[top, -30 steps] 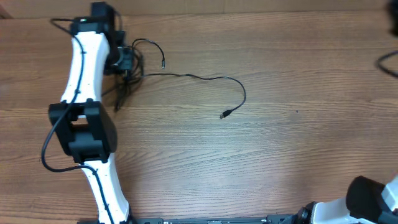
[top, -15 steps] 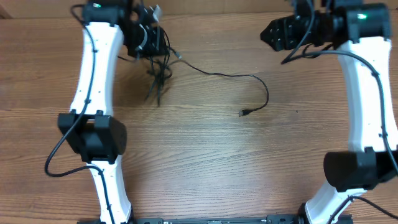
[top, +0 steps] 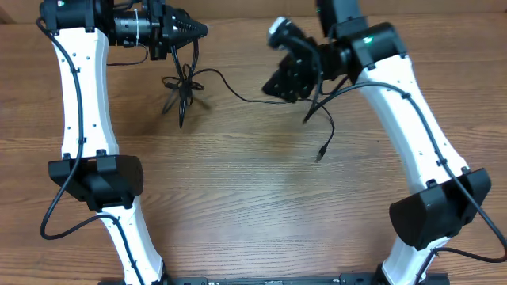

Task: Untangle cables

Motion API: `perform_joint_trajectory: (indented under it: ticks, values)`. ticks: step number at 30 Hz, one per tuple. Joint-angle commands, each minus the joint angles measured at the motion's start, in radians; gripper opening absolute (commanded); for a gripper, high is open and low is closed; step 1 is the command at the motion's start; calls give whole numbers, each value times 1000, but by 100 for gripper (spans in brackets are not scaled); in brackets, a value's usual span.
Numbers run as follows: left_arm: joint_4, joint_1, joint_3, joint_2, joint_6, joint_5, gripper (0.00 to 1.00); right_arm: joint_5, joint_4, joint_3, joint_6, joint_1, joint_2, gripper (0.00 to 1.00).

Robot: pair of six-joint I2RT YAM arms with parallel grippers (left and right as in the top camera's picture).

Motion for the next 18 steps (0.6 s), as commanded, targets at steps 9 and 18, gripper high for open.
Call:
perform_joint_trajectory:
  ticks: [9, 18]
  values:
    - [-55, -5, 23, -61, -66, 285, 5, 15, 177, 0, -155, 106, 60, 71]
    - [-26, -4, 23, -232, -75, 282, 4, 9, 224, 0, -155, 106, 93, 66]
